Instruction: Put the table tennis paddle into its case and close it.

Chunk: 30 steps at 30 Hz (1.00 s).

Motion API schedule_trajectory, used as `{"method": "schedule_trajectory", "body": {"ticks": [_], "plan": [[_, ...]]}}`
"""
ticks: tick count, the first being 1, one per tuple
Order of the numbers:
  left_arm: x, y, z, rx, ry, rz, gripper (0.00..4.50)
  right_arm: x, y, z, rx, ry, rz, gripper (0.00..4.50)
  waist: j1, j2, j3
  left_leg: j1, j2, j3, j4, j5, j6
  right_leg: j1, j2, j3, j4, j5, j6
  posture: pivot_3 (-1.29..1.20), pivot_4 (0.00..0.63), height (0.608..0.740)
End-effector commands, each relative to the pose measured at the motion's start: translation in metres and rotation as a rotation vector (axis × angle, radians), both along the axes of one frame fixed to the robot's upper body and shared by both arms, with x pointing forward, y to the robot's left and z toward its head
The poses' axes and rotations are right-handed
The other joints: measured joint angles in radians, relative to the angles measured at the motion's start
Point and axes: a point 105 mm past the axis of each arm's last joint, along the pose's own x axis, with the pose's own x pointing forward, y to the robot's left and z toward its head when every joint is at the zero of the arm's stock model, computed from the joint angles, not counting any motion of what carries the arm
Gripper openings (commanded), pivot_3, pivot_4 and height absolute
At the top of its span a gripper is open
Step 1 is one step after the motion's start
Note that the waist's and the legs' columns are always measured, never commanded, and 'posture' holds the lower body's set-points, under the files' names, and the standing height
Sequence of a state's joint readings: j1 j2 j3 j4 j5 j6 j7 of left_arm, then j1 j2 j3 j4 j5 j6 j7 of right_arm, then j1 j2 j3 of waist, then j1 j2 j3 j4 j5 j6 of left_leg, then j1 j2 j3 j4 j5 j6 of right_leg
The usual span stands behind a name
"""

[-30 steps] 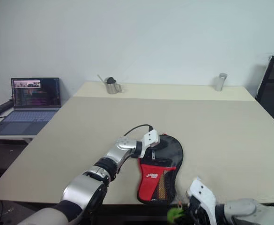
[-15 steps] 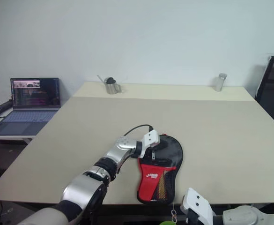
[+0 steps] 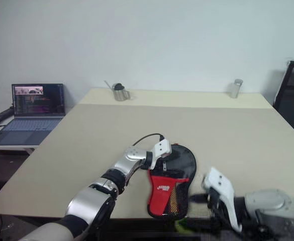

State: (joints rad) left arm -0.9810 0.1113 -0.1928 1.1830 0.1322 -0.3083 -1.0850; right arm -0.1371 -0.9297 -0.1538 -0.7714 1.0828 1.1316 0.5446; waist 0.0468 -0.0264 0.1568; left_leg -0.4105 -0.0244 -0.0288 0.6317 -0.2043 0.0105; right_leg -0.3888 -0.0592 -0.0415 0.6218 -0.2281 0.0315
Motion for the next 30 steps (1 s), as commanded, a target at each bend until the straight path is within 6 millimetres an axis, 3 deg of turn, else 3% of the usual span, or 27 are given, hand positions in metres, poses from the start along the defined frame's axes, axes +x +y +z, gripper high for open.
{"method": "schedule_trajectory", "body": {"ticks": [1, 7, 9, 13, 17, 19, 23, 30], "plan": [[-0.011, 0.004, -0.014, 0.033, 0.045, -0.049, 4.5, 0.049, -0.023, 0.018, -0.016, -0.178, -0.162, 4.46, -0.001, 0.0, 0.0, 0.0, 0.0, 0.001, 0.0, 0.0, 0.0, 0.0, 0.0, 0.0, 0.0, 0.0, 0.0, 0.0, 0.15, 0.74], [0.0, 0.029, 0.048, -0.135, -0.084, -0.042, 4.5, 0.097, -0.028, 0.033, 0.101, -0.35, -0.256, 4.46, -0.024, 0.0, 0.005, -0.011, 0.0, 0.004, -0.001, 0.0, 0.001, -0.015, 0.002, 0.002, 0.005, 0.002, 0.002, 0.0, 0.15, 0.74], [-0.002, 0.048, 0.066, -0.188, -0.099, -0.003, 4.5, 0.107, -0.026, 0.034, 0.149, -0.378, -0.261, 4.46, -0.031, 0.001, 0.01, -0.015, 0.0, 0.004, -0.001, 0.0, 0.001, -0.019, 0.004, 0.004, 0.008, 0.004, -0.002, 0.0, 0.15, 0.74], [-0.019, 0.108, 0.096, -0.295, -0.108, 0.206, 4.5, 0.131, -0.03, 0.035, 0.201, -0.406, -0.273, 4.46, -0.055, 0.004, 0.016, -0.014, 0.001, 0.005, -0.001, 0.0, 0.001, -0.022, 0.004, 0.004, 0.012, 0.005, -0.003, 0.0, 0.15, 0.74], [-0.054, 0.153, 0.092, -0.307, -0.1, 0.428, 4.5, 0.149, -0.046, 0.034, 0.209, -0.387, -0.264, 4.46, -0.063, 0.005, 0.022, -0.011, 0.002, 0.006, -0.001, 0.0, 0.001, -0.02, 0.004, 0.005, 0.013, 0.002, 0.0, 0.0, 0.15, 0.74], [-0.068, 0.162, 0.085, -0.294, -0.085, 0.5, 4.5, 0.154, -0.056, 0.03, 0.185, -0.378, -0.252, 4.46, -0.058, 0.005, 0.024, -0.009, 0.002, 0.006, -0.001, 0.0, 0.001, -0.018, 0.004, 0.007, 0.013, 0.001, 0.0, 0.0, 0.15, 0.74], [-0.08, 0.158, 0.08, -0.275, -0.08, 0.553, 4.5, 0.162, -0.082, 0.023, 0.114, -0.361, -0.243, 4.46, -0.029, 0.005, 0.026, -0.008, 0.002, 0.005, 0.001, 0.001, 0.001, -0.016, 0.002, 0.005, 0.013, 0.001, -0.003, 0.0, 0.15, 0.74], [-0.076, 0.153, 0.071, -0.252, -0.081, 0.536, 4.5, 0.162, -0.089, 0.016, 0.066, -0.357, -0.25, 4.46, -0.025, 0.006, 0.027, -0.008, 0.003, 0.009, 0.004, 0.001, 0.001, -0.017, 0.002, 0.007, 0.017, -0.001, -0.008, 0.0, 0.15, 0.74]]}}
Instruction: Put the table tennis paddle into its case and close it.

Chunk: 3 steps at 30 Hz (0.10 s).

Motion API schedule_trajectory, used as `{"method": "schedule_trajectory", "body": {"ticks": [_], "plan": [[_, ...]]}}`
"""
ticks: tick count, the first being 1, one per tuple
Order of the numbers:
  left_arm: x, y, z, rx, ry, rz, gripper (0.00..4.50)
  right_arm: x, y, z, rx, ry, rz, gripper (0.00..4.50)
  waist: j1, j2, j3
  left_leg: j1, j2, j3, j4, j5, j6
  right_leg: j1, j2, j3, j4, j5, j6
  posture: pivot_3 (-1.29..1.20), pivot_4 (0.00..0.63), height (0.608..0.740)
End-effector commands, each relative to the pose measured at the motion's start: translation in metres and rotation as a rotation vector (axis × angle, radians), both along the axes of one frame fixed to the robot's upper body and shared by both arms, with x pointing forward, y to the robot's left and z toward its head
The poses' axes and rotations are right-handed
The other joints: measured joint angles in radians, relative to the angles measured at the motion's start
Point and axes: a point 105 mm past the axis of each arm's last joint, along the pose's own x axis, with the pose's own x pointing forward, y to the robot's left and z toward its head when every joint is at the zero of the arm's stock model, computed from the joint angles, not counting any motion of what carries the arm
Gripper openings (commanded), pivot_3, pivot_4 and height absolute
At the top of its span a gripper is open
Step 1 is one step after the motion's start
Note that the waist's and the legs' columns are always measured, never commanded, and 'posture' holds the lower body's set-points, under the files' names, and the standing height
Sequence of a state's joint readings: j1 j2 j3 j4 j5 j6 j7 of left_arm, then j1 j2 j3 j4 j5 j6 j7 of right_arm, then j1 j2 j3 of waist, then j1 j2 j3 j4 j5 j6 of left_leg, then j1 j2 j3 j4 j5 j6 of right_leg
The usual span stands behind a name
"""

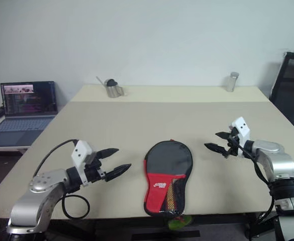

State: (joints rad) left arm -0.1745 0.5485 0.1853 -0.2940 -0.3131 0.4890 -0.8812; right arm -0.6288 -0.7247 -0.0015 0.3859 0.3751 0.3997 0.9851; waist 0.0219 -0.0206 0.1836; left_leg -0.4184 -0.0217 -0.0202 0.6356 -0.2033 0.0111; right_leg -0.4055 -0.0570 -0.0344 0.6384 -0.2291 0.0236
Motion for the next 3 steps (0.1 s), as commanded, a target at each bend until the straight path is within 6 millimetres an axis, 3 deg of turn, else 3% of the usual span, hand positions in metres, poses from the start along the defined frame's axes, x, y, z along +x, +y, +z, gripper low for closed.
{"method": "schedule_trajectory", "body": {"ticks": [1, 3], "plan": [[0.0002, -0.0106, -0.0012, 0.017, -0.024, -0.03, 4.5, -0.0021, -0.0001, 0.0123, -0.009, -0.05, 0.021, 4.46, 0.0, 0.0, 0.0, 0.0, 0.0, 0.0, 0.0, 0.0, 0.0, 0.0, 0.0, 0.0, 0.001, 0.0, 0.001, 0.0, 0.15, 0.74], [0.003, -0.0114, -0.0026, 0.011, -0.024, -0.025, 4.5, -0.0038, 0.004, 0.0116, -0.026, -0.038, 0.035, 4.46, 0.0, 0.0, 0.0, 0.0, 0.0, 0.0, 0.0, 0.0, 0.0, -0.001, 0.0, 0.0, 0.003, 0.0, 0.0, 0.0, 0.15, 0.74]]}}
